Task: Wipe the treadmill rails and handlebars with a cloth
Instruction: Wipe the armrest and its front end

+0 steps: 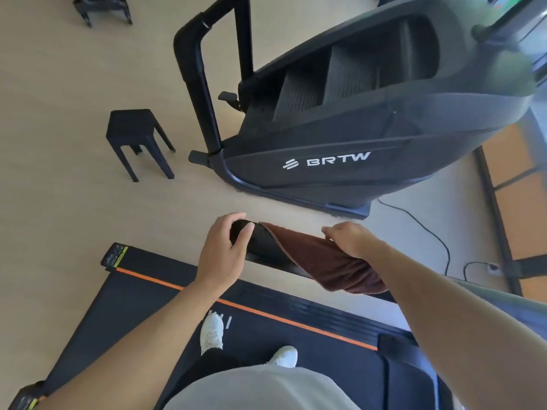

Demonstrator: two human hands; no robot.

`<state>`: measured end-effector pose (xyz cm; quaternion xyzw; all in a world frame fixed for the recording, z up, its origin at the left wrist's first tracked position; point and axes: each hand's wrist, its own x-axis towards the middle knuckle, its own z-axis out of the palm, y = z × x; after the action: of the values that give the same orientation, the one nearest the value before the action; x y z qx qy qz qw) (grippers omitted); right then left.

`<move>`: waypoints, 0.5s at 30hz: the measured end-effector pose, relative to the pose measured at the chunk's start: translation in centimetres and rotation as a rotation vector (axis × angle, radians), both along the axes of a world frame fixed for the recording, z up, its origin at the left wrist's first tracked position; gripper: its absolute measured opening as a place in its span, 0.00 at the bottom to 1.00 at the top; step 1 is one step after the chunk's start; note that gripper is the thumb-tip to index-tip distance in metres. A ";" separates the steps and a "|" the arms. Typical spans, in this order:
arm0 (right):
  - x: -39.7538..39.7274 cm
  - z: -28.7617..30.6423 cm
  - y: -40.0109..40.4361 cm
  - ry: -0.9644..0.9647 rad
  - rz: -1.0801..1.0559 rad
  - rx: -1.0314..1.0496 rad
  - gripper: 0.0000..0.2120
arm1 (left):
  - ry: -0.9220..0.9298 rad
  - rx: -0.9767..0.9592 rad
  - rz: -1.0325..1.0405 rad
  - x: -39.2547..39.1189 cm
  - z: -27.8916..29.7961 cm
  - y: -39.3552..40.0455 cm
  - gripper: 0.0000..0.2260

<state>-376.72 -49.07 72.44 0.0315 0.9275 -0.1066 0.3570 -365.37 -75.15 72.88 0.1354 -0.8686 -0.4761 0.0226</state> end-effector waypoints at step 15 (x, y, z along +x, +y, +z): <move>10.5 -1.8 3.5 0.727 0.455 0.101 0.35 | 0.054 -0.020 0.087 1.8 -1.5 -1.5 0.14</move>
<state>-366.22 -45.53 70.65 -0.1962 0.9802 0.0161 0.0194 -363.62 -76.66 71.37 0.1601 -0.8656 -0.4696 0.0681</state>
